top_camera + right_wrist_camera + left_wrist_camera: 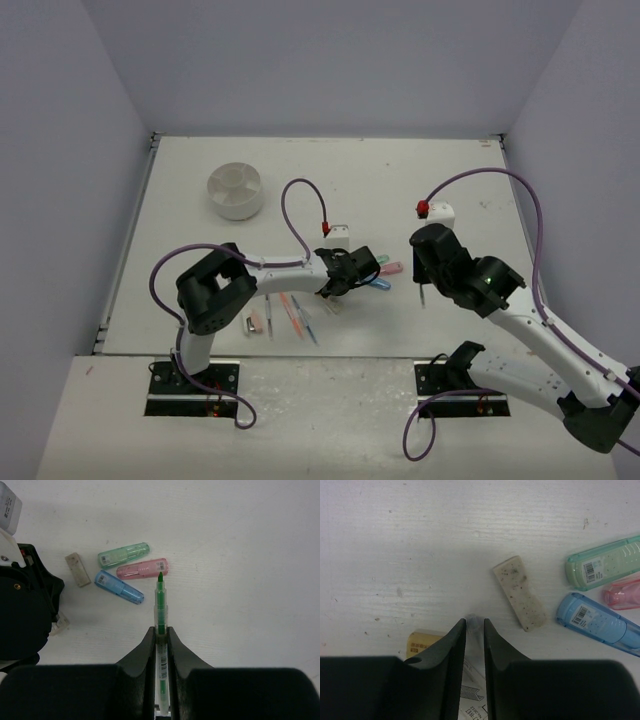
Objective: Sort the stationery into containers
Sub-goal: Pick up the pen cap from the center of the board.
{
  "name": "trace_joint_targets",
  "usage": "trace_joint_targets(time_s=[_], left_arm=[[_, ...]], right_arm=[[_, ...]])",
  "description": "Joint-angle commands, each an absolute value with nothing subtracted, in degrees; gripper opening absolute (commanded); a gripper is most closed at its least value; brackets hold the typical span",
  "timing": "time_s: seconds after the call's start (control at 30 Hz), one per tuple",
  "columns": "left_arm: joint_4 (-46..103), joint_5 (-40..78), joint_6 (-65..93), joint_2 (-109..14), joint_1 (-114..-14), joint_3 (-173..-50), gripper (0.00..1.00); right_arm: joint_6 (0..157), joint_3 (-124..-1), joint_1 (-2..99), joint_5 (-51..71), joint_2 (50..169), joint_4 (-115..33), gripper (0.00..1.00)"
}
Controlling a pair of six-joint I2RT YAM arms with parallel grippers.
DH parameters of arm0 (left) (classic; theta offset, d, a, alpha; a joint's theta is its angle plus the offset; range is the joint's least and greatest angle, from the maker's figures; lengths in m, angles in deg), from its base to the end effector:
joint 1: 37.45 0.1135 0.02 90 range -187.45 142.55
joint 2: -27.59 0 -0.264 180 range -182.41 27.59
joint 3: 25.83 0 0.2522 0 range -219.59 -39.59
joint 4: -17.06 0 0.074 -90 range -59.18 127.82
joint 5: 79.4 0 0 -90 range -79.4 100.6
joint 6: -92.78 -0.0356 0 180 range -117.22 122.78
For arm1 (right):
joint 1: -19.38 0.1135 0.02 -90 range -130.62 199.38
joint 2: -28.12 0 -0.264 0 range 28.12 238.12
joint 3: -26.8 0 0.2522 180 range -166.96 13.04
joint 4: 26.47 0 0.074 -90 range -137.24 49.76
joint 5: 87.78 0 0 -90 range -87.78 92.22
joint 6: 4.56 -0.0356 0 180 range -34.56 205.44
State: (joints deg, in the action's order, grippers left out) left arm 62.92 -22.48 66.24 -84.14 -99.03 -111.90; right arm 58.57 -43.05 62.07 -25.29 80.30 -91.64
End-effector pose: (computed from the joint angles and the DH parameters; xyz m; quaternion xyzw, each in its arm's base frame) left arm 0.1970 -0.3232 0.1511 -0.0612 0.9453 -0.0069 0.3203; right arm 0.1359 0.1030 0.3208 -0.0392 0.9085 0.0188 0.4156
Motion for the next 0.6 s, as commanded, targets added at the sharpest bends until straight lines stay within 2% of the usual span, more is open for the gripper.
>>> trace_joint_targets(time_s=[0.0, 0.2, 0.57], left_arm=[[60.67, -23.21, 67.56, -83.89, -99.33, -111.45, 0.17], [56.05, -24.42, 66.28, -80.01, -99.15, -108.41, 0.0], [48.23, -26.91, 55.52, -68.9, -97.3, -107.67, 0.0]], right_arm=[[59.07, -42.86, 61.92, -24.43, 80.39, -89.83, 0.0], [59.25, -42.59, 62.0, -22.27, 80.49, -89.1, 0.0], [59.71, -42.86, 61.92, -19.9, 79.14, -87.59, 0.0]])
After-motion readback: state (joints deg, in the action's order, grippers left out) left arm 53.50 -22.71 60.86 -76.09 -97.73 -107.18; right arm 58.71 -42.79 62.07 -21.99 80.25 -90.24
